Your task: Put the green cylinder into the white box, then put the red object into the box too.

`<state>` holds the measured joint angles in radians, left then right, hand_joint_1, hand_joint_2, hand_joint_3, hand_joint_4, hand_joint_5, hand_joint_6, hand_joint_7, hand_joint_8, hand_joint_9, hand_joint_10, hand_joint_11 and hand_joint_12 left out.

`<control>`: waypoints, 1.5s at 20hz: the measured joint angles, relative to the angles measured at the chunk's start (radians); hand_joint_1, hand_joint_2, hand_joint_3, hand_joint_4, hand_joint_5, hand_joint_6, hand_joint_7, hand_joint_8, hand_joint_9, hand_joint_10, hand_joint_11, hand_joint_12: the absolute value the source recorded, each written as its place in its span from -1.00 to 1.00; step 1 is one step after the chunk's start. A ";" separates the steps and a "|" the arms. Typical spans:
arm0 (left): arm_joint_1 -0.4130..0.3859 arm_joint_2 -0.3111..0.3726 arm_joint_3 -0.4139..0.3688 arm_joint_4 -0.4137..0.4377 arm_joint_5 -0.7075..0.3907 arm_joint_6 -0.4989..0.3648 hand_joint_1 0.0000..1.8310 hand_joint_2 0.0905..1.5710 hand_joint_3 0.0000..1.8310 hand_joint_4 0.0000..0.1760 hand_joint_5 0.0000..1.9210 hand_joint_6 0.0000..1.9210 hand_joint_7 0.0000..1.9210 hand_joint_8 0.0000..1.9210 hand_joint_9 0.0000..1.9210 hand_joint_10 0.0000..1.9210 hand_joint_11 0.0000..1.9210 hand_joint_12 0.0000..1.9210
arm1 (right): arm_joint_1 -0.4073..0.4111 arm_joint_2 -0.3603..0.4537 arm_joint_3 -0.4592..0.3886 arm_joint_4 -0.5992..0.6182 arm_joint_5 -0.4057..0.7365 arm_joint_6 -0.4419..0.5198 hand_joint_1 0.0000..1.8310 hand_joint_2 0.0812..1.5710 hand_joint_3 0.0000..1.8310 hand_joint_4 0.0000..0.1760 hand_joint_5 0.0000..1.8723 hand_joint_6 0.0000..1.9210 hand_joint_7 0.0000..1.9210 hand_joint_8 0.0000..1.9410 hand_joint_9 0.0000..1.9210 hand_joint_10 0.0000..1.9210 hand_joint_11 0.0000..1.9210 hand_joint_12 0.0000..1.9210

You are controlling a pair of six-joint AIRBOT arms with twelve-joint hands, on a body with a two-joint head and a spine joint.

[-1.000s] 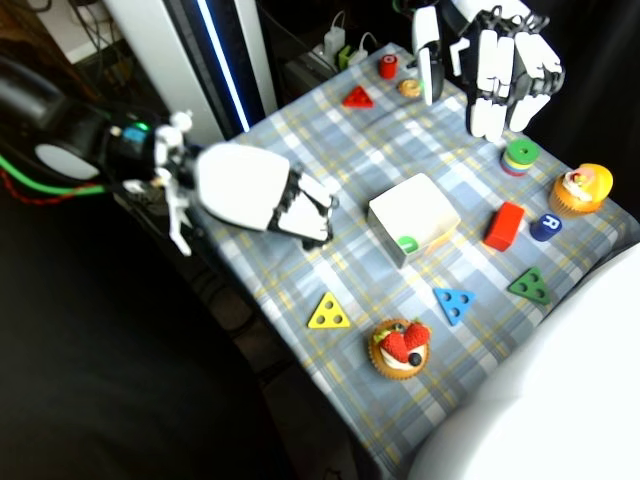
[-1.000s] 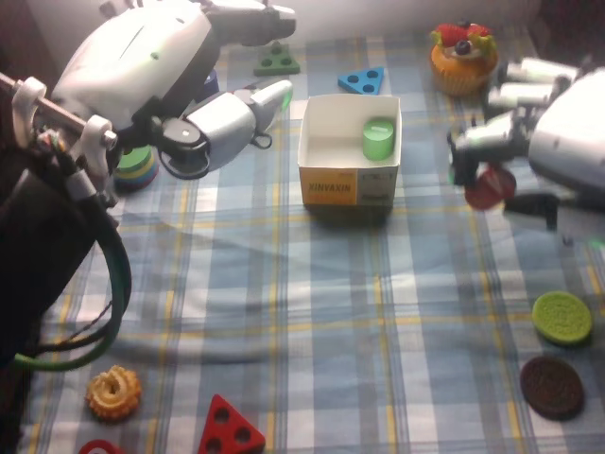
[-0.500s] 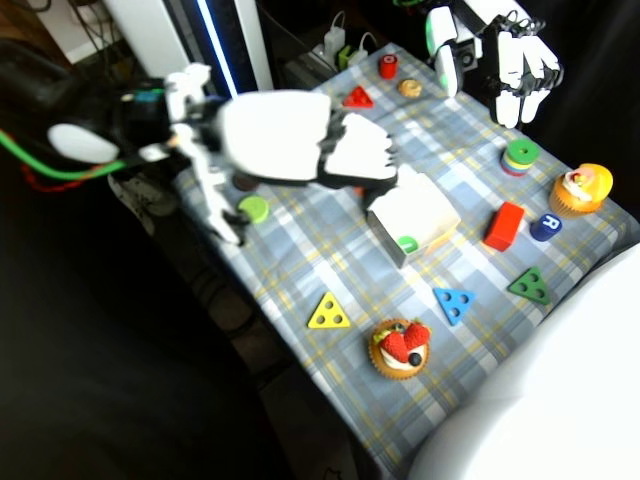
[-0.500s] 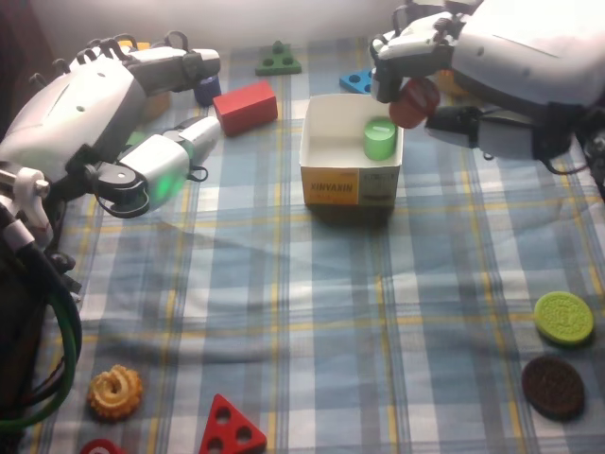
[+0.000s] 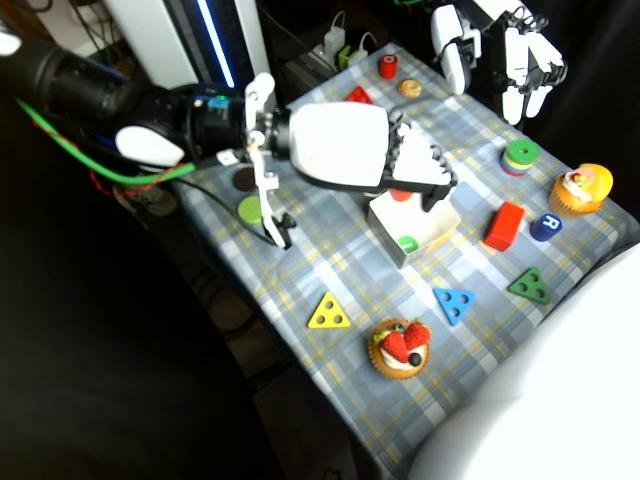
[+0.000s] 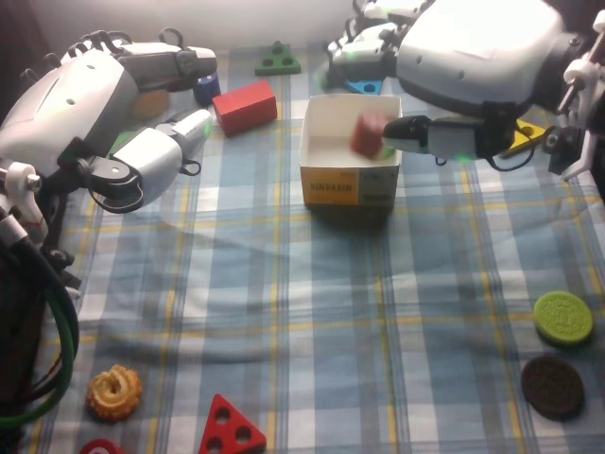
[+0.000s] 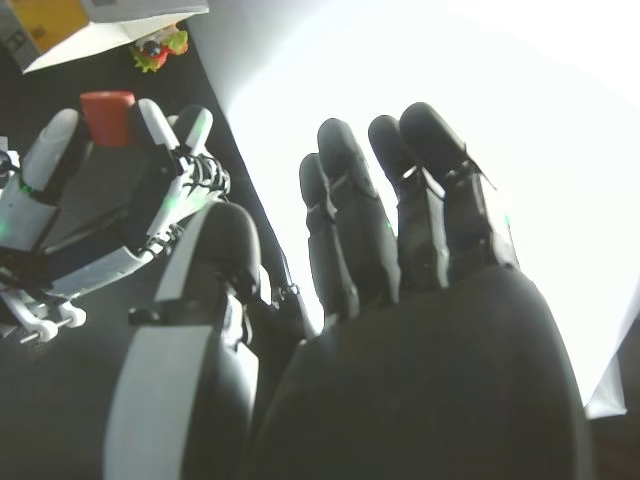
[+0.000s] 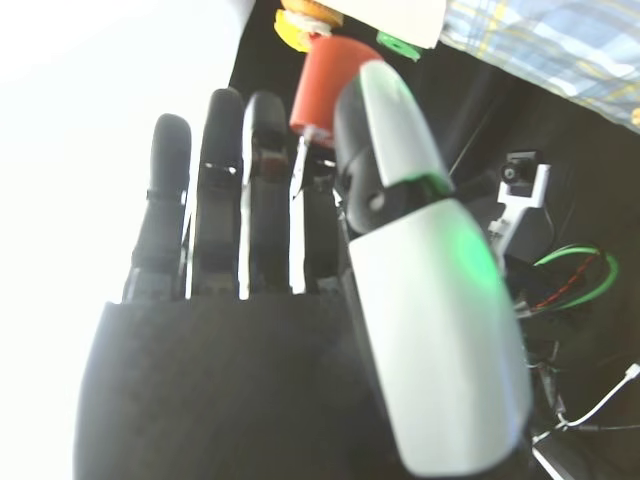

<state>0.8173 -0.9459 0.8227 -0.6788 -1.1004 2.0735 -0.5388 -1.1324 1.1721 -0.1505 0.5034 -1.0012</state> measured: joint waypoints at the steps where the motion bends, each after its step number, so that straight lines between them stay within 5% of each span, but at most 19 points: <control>1: 0.000 -0.004 0.000 0.001 -0.002 0.000 -0.29 0.79 -1.00 -1.00 -0.34 -0.98 -0.31 -0.99 -0.77 -0.13 -1.00 0.69 | 0.000 0.008 -0.001 0.000 0.001 0.000 -0.03 0.52 -1.00 -1.00 -0.81 -0.99 -0.78 -1.00 -0.84 -0.86 -1.00 -0.39; 4: 0.010 -0.006 0.000 0.010 -0.005 -0.064 -0.29 0.80 -1.00 -1.00 -0.34 -0.99 -0.33 -1.00 -0.75 -0.27 -1.00 0.56 | 0.000 0.072 -0.041 0.004 0.018 0.000 -0.23 0.59 -0.99 -1.00 -0.88 -1.00 -0.85 -1.00 -0.83 -0.90 -1.00 -0.24; 8: 0.013 -0.005 -0.003 0.017 -0.015 -0.077 -0.22 0.80 -1.00 -1.00 -0.40 -1.00 -0.40 -1.00 -0.81 -0.22 -1.00 0.52 | -0.011 0.193 -0.136 0.015 0.116 0.000 -0.49 0.65 -1.00 -0.22 -1.00 -1.00 -0.87 -0.99 -0.84 -0.86 -1.00 0.11; 10: 0.021 0.002 -0.019 0.042 -0.023 -0.079 -0.22 0.80 -1.00 -1.00 -0.50 -1.00 -0.50 -1.00 -0.81 -0.43 -1.00 0.30 | -0.060 0.255 -0.187 0.018 0.196 0.000 -0.45 0.65 -1.00 -0.46 -1.00 -1.00 -0.91 -1.00 -0.89 -0.90 -1.00 -0.30; 12: 0.024 0.005 -0.024 0.047 -0.033 -0.096 -0.21 0.77 -1.00 -0.96 -0.59 -1.00 -0.54 -1.00 -0.78 -0.54 -1.00 0.23 | -0.114 0.298 -0.219 0.040 0.246 0.000 -0.41 0.65 -1.00 -0.19 -1.00 -1.00 -1.00 -1.00 -0.97 -0.96 -1.00 -0.59; 14: 0.045 0.028 -0.024 0.082 -0.048 -0.201 -0.19 0.75 -1.00 -1.00 -0.70 -1.00 -0.59 -1.00 -0.81 -0.60 -1.00 0.08 | -0.193 0.357 -0.257 0.095 0.335 0.000 -0.41 0.64 -1.00 -0.22 -1.00 -1.00 -1.00 -1.00 -1.00 -1.00 -1.00 -0.96; 15: 0.050 0.035 -0.024 0.085 -0.060 -0.232 -0.22 0.73 -1.00 -0.76 -0.73 -1.00 -0.62 -1.00 -0.80 -0.68 -1.00 -0.01 | -0.217 0.375 -0.269 0.116 0.375 0.000 -0.44 0.62 -1.00 -0.14 -1.00 -1.00 -1.00 -1.00 -1.00 -1.00 -1.00 -0.99; 17: 0.070 0.051 -0.021 0.095 -0.076 -0.304 -0.26 0.66 -1.00 -0.53 -0.82 -1.00 -0.75 -1.00 -0.82 -0.76 -1.00 0.01 | -0.280 0.409 -0.294 0.177 0.482 -0.001 -0.36 0.59 -1.00 -0.58 -1.00 -1.00 -1.00 -1.00 -1.00 -1.00 -1.00 -1.00; 18: 0.084 0.060 -0.019 0.116 -0.091 -0.368 -0.26 0.63 -1.00 -0.24 -0.85 -1.00 -0.79 -1.00 -0.83 -0.80 -1.00 -0.01 | -0.328 0.424 -0.310 0.211 0.557 -0.001 -0.38 0.59 -1.00 -0.58 -1.00 -1.00 -1.00 -1.00 -1.00 -1.00 -1.00 -1.00; 19: 0.092 0.067 -0.019 0.134 -0.107 -0.419 -0.32 0.62 -1.00 0.06 -0.89 -1.00 -0.85 -1.00 -0.88 -0.83 -1.00 -0.01 | -0.357 0.433 -0.320 0.230 0.605 -0.001 -0.40 0.56 -1.00 -0.10 -1.00 -1.00 -1.00 -1.00 -1.00 -1.00 -1.00 -1.00; 22: 0.127 0.078 0.005 0.201 -0.166 -0.598 -0.46 0.60 -1.00 0.46 -1.00 -1.00 -0.99 -1.00 -0.95 -0.87 -1.00 0.07 | -0.432 0.452 -0.348 0.289 0.748 -0.001 -0.37 0.56 -1.00 -0.70 -1.00 -1.00 -1.00 -1.00 -1.00 -1.00 -0.99 -1.00; 23: 0.140 0.078 0.020 0.214 -0.187 -0.679 -0.46 0.62 -1.00 0.43 -1.00 -1.00 -1.00 -1.00 -0.97 -0.90 -1.00 -0.09 | -0.451 0.455 -0.351 0.300 0.794 -0.001 -0.45 0.53 -1.00 -0.42 -1.00 -1.00 -1.00 -1.00 -1.00 -1.00 -0.96 -0.98; 24: 0.157 0.078 0.041 0.231 -0.220 -0.774 -0.47 0.62 -1.00 0.47 -1.00 -1.00 -1.00 -1.00 -0.97 -0.92 -1.00 -0.21 | -0.465 0.460 -0.360 0.315 0.842 -0.001 -0.41 0.55 -1.00 -0.85 -1.00 -1.00 -1.00 -1.00 -1.00 -1.00 -0.99 -0.71; 25: 0.163 0.080 0.049 0.233 -0.241 -0.817 -0.50 0.62 -1.00 0.47 -1.00 -1.00 -1.00 -1.00 -0.95 -0.94 -1.00 -0.28 | -0.468 0.462 -0.362 0.316 0.868 0.000 -0.35 0.56 -1.00 -0.84 -1.00 -1.00 -1.00 -1.00 -0.93 -0.98 -1.00 -0.36; 26: 0.163 0.084 0.052 0.237 -0.268 -0.839 -0.46 0.64 -1.00 0.73 -1.00 -1.00 -1.00 -1.00 -0.96 -0.95 -1.00 -0.47 | -0.475 0.465 -0.363 0.312 0.906 0.003 -0.29 0.58 -0.99 -0.62 -1.00 -1.00 -1.00 -1.00 -0.94 -0.99 -1.00 -0.29; 27: 0.162 0.090 0.051 0.260 -0.299 -0.845 -0.38 0.63 -1.00 0.78 -1.00 -1.00 -1.00 -1.00 -0.92 -0.95 -1.00 -0.36 | -0.476 0.470 -0.371 0.311 0.938 0.006 -0.31 0.60 -0.99 -0.99 -1.00 -1.00 -1.00 -1.00 -0.92 -0.99 -1.00 -0.11; 28: 0.159 0.095 0.051 0.293 -0.322 -0.846 -0.39 0.64 -1.00 0.77 -1.00 -1.00 -1.00 -1.00 -0.89 -0.95 -1.00 -0.23 | -0.488 0.473 -0.373 0.305 0.971 0.010 -0.37 0.61 -0.99 -0.66 -1.00 -1.00 -1.00 -1.00 -0.92 -0.99 -1.00 -0.06; 29: 0.154 0.097 0.047 0.330 -0.358 -0.849 -0.32 0.64 -1.00 0.80 -1.00 -1.00 -1.00 -1.00 -0.92 -0.97 -1.00 -0.35 | -0.498 0.483 -0.374 0.298 1.004 0.017 -0.31 0.62 -0.99 -0.60 -1.00 -1.00 -1.00 -1.00 -0.98 -0.99 -1.00 -0.07; 30: 0.150 0.103 0.039 0.355 -0.374 -0.851 -0.36 0.64 -1.00 0.82 -1.00 -1.00 -1.00 -1.00 -0.94 -0.99 -1.00 -0.42 | -0.507 0.486 -0.374 0.301 1.035 0.022 -0.41 0.63 -1.00 -1.00 -1.00 -1.00 -1.00 -1.00 -0.98 -0.99 -1.00 -0.10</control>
<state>0.9672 -0.8429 0.8616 -0.3237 -1.4746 1.2228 -1.0454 -0.6468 0.7982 0.1509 1.5383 -0.9791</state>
